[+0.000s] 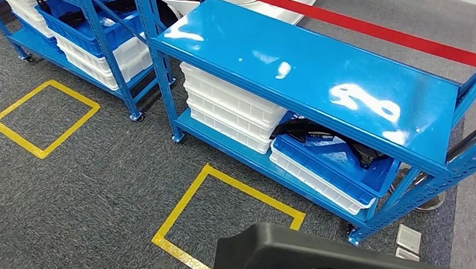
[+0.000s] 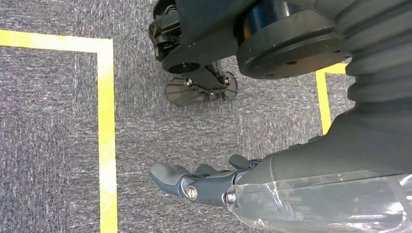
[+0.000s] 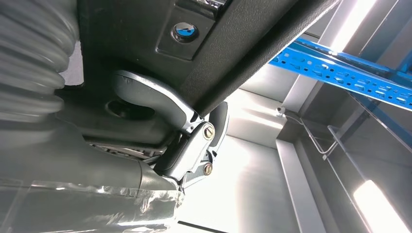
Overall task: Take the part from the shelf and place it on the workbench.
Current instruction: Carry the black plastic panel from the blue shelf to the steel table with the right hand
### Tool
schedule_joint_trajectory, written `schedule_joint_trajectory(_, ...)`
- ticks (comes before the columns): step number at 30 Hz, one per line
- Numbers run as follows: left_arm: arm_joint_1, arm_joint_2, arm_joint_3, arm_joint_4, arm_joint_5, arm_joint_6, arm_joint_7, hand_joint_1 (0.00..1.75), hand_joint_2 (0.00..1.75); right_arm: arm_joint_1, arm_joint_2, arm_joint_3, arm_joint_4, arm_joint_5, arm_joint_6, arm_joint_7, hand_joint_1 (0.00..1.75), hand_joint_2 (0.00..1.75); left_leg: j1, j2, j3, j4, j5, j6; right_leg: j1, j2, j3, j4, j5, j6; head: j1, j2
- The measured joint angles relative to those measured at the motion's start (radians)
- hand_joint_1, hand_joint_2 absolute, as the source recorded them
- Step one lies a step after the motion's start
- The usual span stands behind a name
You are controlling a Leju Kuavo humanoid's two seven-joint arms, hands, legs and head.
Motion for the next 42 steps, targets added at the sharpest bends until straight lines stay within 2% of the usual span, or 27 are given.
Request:
schedule_joint_trajectory(13,0.000,0.000,0.000,0.000,0.002,-0.009,-0.002,0.00,1.75,0.000,0.000,0.000,0.000,-0.001,0.000,0.000,1.75,1.75,0.000,0.000,0.000,0.000,0.000,0.000,0.000,0.000,0.000,0.000,0.000,0.000,0.000,0.000)
schedule_joint_trajectory(14,0.000,0.000,0.000,0.000,0.003,-0.011,-0.003,0.04,1.75,0.000,0.000,0.000,0.000,-0.001,0.000,0.000,1.75,1.75,0.000,0.000,0.000,0.000,0.000,0.000,0.000,0.000,0.000,0.000,0.000,0.000,0.000,0.000)
schedule_joint_trajectory(18,0.000,0.000,0.000,0.000,0.006,-0.023,-0.009,1.75,0.00,0.000,0.000,0.000,0.000,-0.001,0.000,0.002,1.75,1.75,0.000,0.000,0.000,0.000,0.000,0.000,0.000,0.000,0.000,0.000,0.000,0.000,0.000,0.000)
schedule_joint_trajectory(20,0.000,0.000,0.000,0.000,0.006,-0.025,-0.011,1.75,0.00,0.000,0.000,0.000,0.000,-0.001,0.000,0.003,1.75,1.75,0.000,0.000,0.000,0.000,0.000,0.000,0.000,0.000,0.000,0.000,0.000,0.000,0.000,0.000)
schedule_joint_trajectory(24,0.000,0.000,0.000,0.000,0.000,-0.024,-0.012,1.75,1.75,0.001,-0.001,0.000,0.000,0.000,0.000,0.003,1.75,1.75,0.000,0.000,0.000,0.000,0.000,0.000,0.000,0.000,0.000,0.000,0.000,0.000,0.000,0.000)
schedule_joint_trajectory(42,0.000,0.002,-0.001,0.000,-0.021,-0.006,-0.018,1.75,1.75,0.006,-0.002,0.000,0.000,-0.002,0.000,0.003,1.75,1.75,0.000,0.000,0.000,0.000,0.000,0.000,0.000,0.000,0.000,0.000,0.000,0.000,0.000,0.000)
